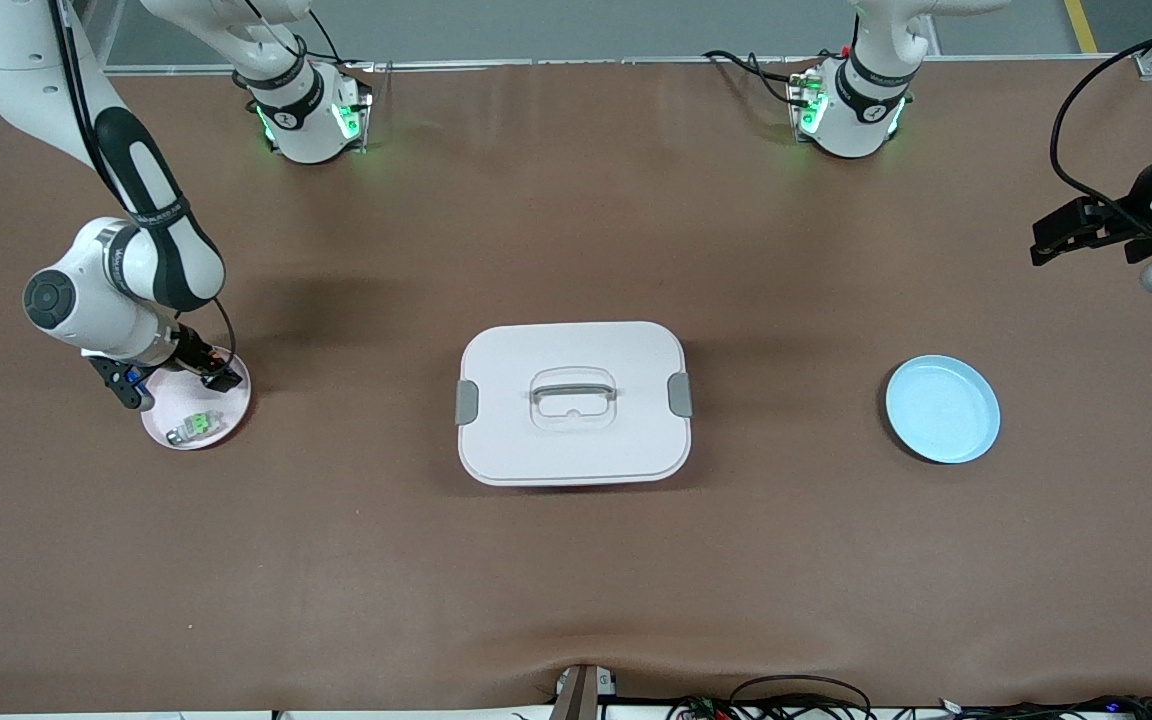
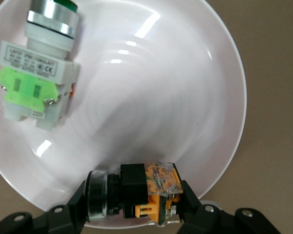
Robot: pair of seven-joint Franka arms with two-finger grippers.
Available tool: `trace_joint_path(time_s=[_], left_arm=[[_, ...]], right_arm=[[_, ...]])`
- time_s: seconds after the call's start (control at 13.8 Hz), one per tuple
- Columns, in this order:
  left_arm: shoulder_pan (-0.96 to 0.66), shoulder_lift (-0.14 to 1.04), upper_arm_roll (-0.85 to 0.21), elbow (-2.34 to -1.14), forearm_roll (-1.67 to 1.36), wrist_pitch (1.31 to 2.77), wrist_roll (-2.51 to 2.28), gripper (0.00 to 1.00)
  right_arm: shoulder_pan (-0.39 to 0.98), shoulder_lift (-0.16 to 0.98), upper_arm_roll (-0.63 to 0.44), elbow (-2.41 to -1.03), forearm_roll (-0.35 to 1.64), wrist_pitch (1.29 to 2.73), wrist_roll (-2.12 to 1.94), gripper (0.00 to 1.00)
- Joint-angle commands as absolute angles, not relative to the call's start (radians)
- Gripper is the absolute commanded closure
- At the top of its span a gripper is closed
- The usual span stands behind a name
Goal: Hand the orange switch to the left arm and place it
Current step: 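Grasp the orange-capped black switch with the right gripper, then lift the switch and carry it past the box with the right gripper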
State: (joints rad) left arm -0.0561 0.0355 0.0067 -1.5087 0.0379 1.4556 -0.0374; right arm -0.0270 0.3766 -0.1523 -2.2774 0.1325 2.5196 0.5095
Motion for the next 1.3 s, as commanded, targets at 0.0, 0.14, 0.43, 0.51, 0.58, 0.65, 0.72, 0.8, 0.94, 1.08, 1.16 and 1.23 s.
trace_joint_path(time_s=[0.0,0.14,0.43,0.51,0.58,0.65,0.72,0.8,0.94,1.08,1.16,1.23], left_arm=[[-0.058,0.038,0.005,-1.517,0.038,1.471,-0.043,0.00],[-0.058,0.040,0.005,-1.519,0.037,1.480,-0.043,0.00],[-0.061,0.044,0.005,-1.517,0.029,1.491,-0.043,0.00],[-0.061,0.048,0.005,-1.517,0.029,1.493,-0.043,0.00],[-0.060,0.054,0.003,-1.517,0.028,1.499,-0.043,0.00],[-0.061,0.057,0.003,-1.517,0.028,1.503,-0.043,0.00],[-0.061,0.057,0.003,-1.517,0.028,1.505,-0.043,0.00],[-0.060,0.058,0.003,-1.516,0.025,1.506,-0.043,0.00],[-0.060,0.058,0.003,-1.516,0.023,1.514,-0.043,0.00],[-0.058,0.060,0.003,-1.517,0.021,1.531,-0.043,0.00],[-0.060,0.063,0.003,-1.517,0.021,1.532,-0.043,0.00],[-0.063,0.064,0.003,-1.514,0.021,1.532,-0.043,0.00]], right_arm=[[-0.020,0.321,-0.150,-2.272,0.141,2.436,0.523,0.79],[-0.012,0.267,-0.150,-2.264,0.140,2.367,0.522,0.79],[-0.012,0.204,-0.150,-2.145,0.140,2.136,0.520,0.79],[-0.009,0.174,-0.150,-2.111,0.138,2.047,0.523,0.79],[0.001,0.140,-0.150,-2.079,0.140,1.961,0.526,0.79],[0.015,0.114,-0.149,-2.048,0.138,1.888,0.563,0.79],[0.044,0.097,-0.147,-2.008,0.138,1.809,0.631,0.79],[0.087,0.084,-0.147,-1.961,0.138,1.725,0.709,0.78],[0.177,0.072,-0.147,-1.851,0.140,1.578,0.884,0.78],[0.259,0.074,-0.144,-1.754,0.156,1.482,1.023,0.78],[0.294,0.074,-0.144,-1.720,0.194,1.459,1.073,0.78],[0.317,0.075,-0.144,-1.694,0.242,1.445,1.133,0.78]])
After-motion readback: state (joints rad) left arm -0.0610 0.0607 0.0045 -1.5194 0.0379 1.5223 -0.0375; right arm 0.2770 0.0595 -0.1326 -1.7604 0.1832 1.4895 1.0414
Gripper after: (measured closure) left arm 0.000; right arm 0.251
